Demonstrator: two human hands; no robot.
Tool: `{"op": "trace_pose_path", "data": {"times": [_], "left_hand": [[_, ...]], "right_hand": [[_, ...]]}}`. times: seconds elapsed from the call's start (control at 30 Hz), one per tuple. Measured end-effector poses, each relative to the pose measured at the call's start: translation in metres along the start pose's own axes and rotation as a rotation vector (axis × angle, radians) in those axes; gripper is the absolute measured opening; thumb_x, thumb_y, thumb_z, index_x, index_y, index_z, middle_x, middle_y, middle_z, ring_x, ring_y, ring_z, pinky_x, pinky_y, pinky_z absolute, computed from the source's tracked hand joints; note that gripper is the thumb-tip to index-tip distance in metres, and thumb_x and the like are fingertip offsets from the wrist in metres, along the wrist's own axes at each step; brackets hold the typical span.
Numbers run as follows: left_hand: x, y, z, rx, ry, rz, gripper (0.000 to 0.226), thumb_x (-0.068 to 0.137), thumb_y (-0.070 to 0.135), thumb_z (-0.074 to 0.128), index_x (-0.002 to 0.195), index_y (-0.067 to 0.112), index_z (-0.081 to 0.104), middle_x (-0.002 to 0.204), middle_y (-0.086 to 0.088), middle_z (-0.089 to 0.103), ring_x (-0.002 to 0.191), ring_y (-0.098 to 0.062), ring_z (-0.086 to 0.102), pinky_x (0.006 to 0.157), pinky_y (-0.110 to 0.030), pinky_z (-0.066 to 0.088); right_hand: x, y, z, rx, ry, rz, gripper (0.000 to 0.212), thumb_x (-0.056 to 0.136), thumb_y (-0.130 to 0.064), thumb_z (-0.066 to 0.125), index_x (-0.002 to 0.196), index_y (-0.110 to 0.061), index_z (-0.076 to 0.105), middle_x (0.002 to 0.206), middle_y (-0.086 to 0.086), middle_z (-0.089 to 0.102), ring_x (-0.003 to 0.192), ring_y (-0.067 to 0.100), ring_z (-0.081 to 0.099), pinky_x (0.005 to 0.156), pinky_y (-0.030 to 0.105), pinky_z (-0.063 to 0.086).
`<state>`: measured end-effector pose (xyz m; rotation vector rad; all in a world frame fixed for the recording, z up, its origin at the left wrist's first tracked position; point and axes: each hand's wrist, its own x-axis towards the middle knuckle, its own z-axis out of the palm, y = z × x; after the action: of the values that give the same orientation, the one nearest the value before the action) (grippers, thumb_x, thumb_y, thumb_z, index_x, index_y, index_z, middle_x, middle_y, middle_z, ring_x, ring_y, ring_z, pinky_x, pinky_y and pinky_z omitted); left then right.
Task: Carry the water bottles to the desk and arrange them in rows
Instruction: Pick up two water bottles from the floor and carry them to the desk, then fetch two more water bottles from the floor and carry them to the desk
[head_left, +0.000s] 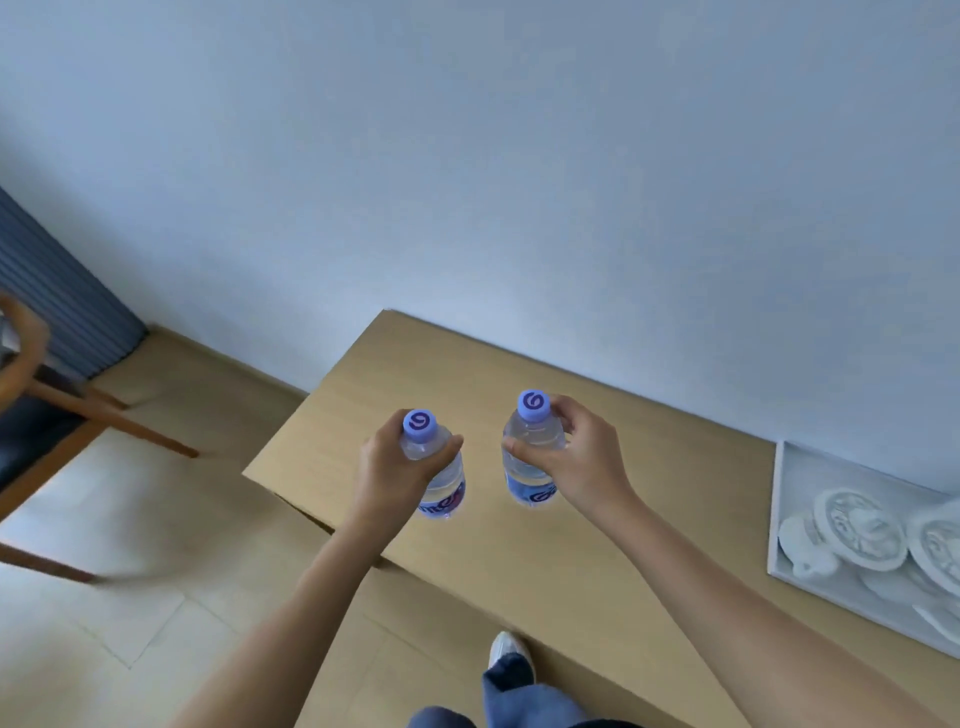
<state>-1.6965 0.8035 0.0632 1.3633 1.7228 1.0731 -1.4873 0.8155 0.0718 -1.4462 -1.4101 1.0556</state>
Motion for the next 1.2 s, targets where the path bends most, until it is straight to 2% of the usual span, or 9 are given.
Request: {"op": "trace_pose_path", "data": {"times": [0.17,0.3,0.47,0.67,0.83,0.9,0.97,1.07,1.2], "left_hand": [[0.064,-0.004,0.013,0.036,-0.028,-0.058,0.028,0.074,0.03,0.084,0.089,0.025,0.061,0.08,0.009,0.067,0.077,-0.012,0.064,0.068,-0.027,0.051],[0.103,-0.005,0.025,0.09,-0.117,-0.053,0.029,0.074,0.03,0.083,0.091,0.023,0.06,0.079,0.011,0.065,0.073,-0.005,0.061,0.063,-0.021,0.048],[0.128,-0.011,0.039,0.074,-0.203,-0.054,0.028,0.074,0.024,0.083,0.084,0.026,0.057,0.069,0.028,0.063,0.061,0.01,0.058,0.052,-0.005,0.042],[0.141,-0.021,0.051,0.065,-0.266,-0.098,0.027,0.073,0.025,0.082,0.084,0.026,0.058,0.076,0.011,0.065,0.063,0.001,0.058,0.059,-0.018,0.048],[0.146,-0.026,0.05,0.097,-0.339,-0.046,0.032,0.072,0.029,0.083,0.087,0.03,0.055,0.088,0.005,0.062,0.07,-0.002,0.059,0.059,-0.016,0.045],[0.147,-0.027,0.049,0.095,-0.36,-0.034,0.035,0.071,0.03,0.085,0.09,0.03,0.055,0.092,0.005,0.062,0.077,-0.006,0.061,0.063,-0.017,0.045],[0.148,-0.026,0.047,0.108,-0.392,-0.034,0.04,0.071,0.032,0.086,0.096,0.028,0.056,0.098,0.004,0.062,0.087,-0.014,0.063,0.07,-0.022,0.048],[0.152,-0.02,0.04,0.163,-0.445,0.005,0.062,0.071,0.039,0.085,0.123,0.023,0.055,0.115,0.003,0.06,0.103,-0.015,0.059,0.083,-0.026,0.046],[0.153,0.002,0.028,0.221,-0.434,0.176,0.07,0.078,0.046,0.078,0.136,0.022,0.048,0.135,0.006,0.053,0.123,-0.012,0.047,0.091,-0.023,0.034]], "right_hand": [[0.056,0.012,0.001,-0.088,0.061,0.063,0.026,0.073,-0.024,0.086,0.089,-0.029,0.066,0.09,-0.013,0.07,0.084,-0.003,0.063,0.072,0.014,0.046],[0.08,0.025,0.003,-0.119,0.169,0.135,0.037,0.074,-0.025,0.085,0.106,-0.018,0.069,0.103,-0.003,0.07,0.095,0.014,0.064,0.083,0.027,0.05],[0.086,0.042,0.006,-0.076,0.314,0.227,0.034,0.074,-0.022,0.085,0.101,-0.018,0.066,0.101,-0.004,0.068,0.09,0.009,0.062,0.076,0.019,0.046],[0.079,0.055,0.016,-0.058,0.43,0.274,0.037,0.073,-0.012,0.084,0.088,-0.031,0.057,0.09,-0.012,0.063,0.08,-0.013,0.059,0.066,0.002,0.041],[0.08,0.06,0.022,-0.078,0.458,0.245,0.043,0.071,-0.006,0.082,0.083,-0.035,0.052,0.081,-0.017,0.065,0.074,-0.01,0.06,0.064,0.004,0.043],[0.079,0.063,0.023,-0.074,0.466,0.236,0.044,0.072,-0.004,0.081,0.083,-0.036,0.052,0.082,-0.028,0.065,0.073,-0.012,0.06,0.064,0.003,0.043],[0.076,0.063,0.022,-0.042,0.445,0.277,0.048,0.073,-0.011,0.084,0.097,-0.04,0.054,0.091,-0.029,0.064,0.082,-0.011,0.06,0.069,0.004,0.042],[0.069,0.059,0.018,0.005,0.383,0.347,0.084,0.074,-0.023,0.087,0.142,-0.03,0.04,0.131,-0.017,0.053,0.113,-0.001,0.051,0.093,0.018,0.038],[0.052,0.047,0.012,0.0,0.437,0.356,0.096,0.075,-0.026,0.087,0.152,-0.024,0.029,0.153,-0.006,0.039,0.134,0.007,0.038,0.101,0.023,0.032]]}}
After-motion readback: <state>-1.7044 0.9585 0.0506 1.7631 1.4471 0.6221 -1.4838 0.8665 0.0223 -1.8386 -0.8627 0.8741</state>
